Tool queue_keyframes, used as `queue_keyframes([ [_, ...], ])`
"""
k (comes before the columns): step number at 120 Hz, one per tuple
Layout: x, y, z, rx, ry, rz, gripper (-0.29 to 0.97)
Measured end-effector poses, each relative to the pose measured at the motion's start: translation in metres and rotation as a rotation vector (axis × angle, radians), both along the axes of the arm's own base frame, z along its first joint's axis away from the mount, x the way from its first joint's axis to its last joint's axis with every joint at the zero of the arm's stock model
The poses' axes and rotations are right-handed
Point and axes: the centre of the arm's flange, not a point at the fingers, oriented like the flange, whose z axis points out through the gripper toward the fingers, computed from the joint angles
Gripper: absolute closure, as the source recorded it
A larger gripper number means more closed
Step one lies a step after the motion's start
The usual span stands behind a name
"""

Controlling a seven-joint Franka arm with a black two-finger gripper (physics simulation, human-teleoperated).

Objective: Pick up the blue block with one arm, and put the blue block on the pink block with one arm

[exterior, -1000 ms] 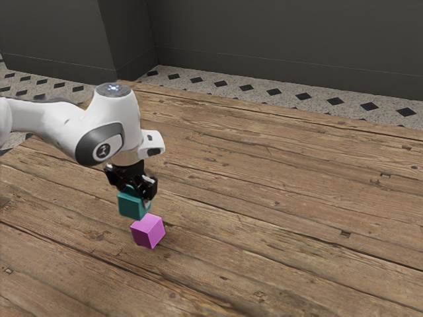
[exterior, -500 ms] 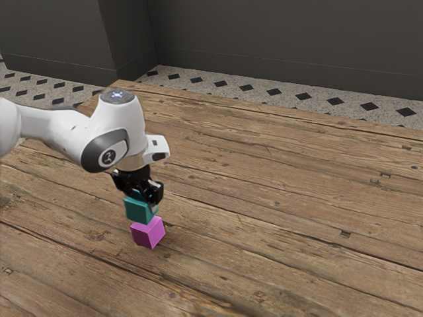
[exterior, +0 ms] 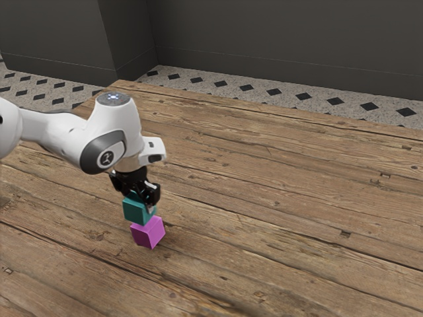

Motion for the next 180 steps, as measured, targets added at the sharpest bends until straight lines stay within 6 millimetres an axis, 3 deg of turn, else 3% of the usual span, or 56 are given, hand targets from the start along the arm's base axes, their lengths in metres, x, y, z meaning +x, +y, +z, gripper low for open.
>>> queue_keyframes([
  [23,-0.001,0.000,-0.003,-0.030,-0.010,-0.005,0.33],
  [47,-0.007,-0.017,-0.011,-0.039,-0.044,-0.064,0.34],
  [62,-0.018,-0.027,-0.007,-0.042,-0.081,-0.100,0.34],
  [81,-0.018,-0.035,-0.002,-0.042,-0.113,-0.133,0.34],
  [138,-0.021,0.004,-0.004,-0.038,-0.113,-0.087,0.34],
  [180,-0.029,-0.010,-0.010,-0.040,-0.096,-0.122,0.33],
])
